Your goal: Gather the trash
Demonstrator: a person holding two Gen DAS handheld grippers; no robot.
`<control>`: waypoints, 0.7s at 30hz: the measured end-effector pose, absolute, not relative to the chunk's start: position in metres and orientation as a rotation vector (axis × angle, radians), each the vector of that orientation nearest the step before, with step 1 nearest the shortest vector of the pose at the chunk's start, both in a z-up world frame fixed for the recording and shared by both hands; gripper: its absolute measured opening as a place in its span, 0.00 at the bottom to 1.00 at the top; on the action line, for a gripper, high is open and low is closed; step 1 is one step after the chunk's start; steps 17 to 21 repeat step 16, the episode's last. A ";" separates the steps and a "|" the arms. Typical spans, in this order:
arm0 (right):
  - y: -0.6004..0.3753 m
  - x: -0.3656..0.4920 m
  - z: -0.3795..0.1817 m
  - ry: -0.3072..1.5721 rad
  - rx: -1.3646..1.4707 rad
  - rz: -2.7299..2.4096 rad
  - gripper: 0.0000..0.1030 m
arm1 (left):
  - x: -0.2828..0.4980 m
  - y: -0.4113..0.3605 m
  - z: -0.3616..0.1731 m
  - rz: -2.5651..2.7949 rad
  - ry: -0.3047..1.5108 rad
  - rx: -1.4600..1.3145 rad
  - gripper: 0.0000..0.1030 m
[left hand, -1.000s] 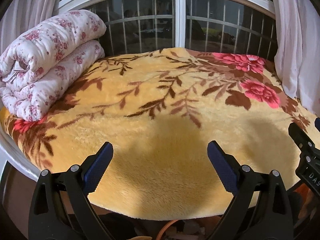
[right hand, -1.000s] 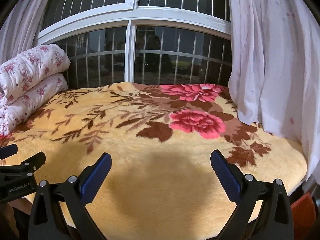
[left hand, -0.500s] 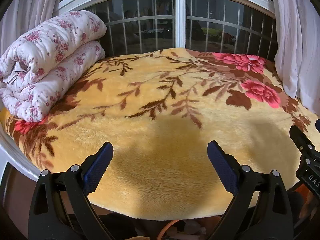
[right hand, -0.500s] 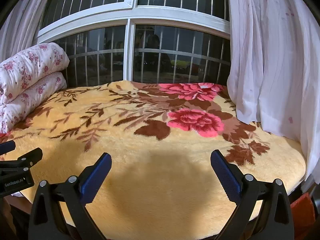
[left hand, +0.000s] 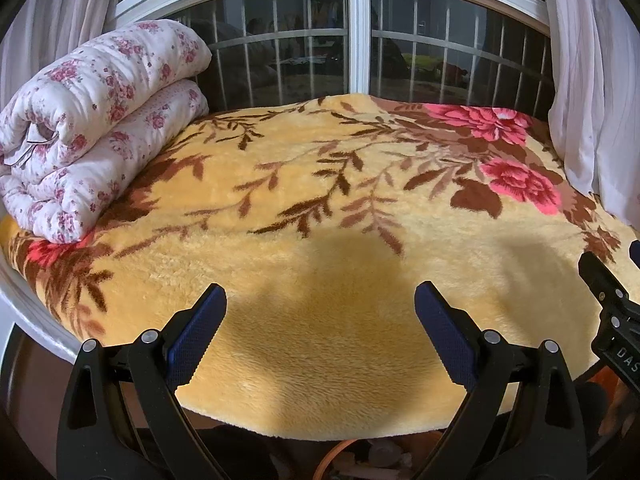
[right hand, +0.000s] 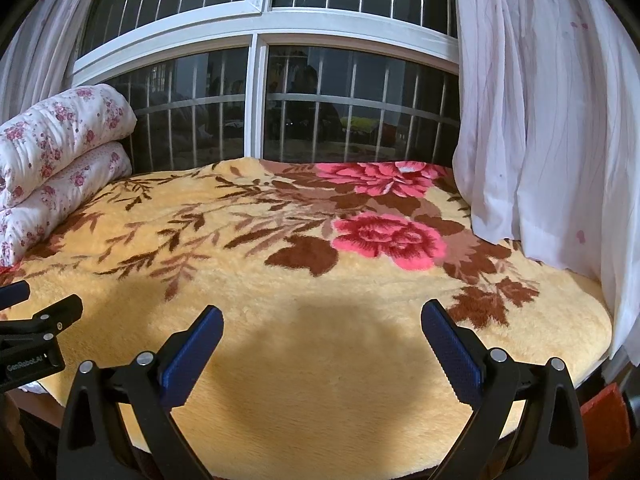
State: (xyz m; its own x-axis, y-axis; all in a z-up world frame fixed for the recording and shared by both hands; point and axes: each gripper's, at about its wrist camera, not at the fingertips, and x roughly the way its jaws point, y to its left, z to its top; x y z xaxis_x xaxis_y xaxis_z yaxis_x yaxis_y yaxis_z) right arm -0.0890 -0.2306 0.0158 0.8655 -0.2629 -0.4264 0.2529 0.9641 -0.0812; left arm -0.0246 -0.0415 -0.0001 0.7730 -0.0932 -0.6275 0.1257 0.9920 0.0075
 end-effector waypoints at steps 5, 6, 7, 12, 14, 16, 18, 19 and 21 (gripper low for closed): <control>-0.231 -0.089 0.016 0.450 -0.026 -0.270 0.95 | -0.028 -0.043 0.004 -0.123 0.638 0.053 0.90; -0.231 -0.089 0.016 0.451 -0.025 -0.270 0.95 | -0.030 -0.043 0.006 -0.124 0.630 0.052 0.90; -0.230 -0.089 0.016 0.451 -0.025 -0.272 0.95 | -0.031 -0.043 0.007 -0.129 0.626 0.048 0.90; -0.233 -0.092 0.014 0.447 -0.020 -0.272 0.95 | -0.040 -0.046 0.015 -0.119 0.600 0.074 0.90; -0.235 -0.093 0.012 0.447 -0.018 -0.272 0.95 | -0.043 -0.047 0.018 -0.124 0.590 0.078 0.90; -0.237 -0.094 0.010 0.447 -0.017 -0.273 0.95 | -0.048 -0.049 0.020 -0.120 0.566 0.091 0.90; -0.237 -0.094 0.010 0.447 -0.017 -0.273 0.95 | -0.048 -0.049 0.020 -0.120 0.566 0.091 0.90; -0.237 -0.094 0.010 0.447 -0.017 -0.273 0.95 | -0.048 -0.049 0.020 -0.120 0.566 0.091 0.90; -0.237 -0.094 0.010 0.447 -0.017 -0.273 0.95 | -0.048 -0.049 0.020 -0.120 0.566 0.091 0.90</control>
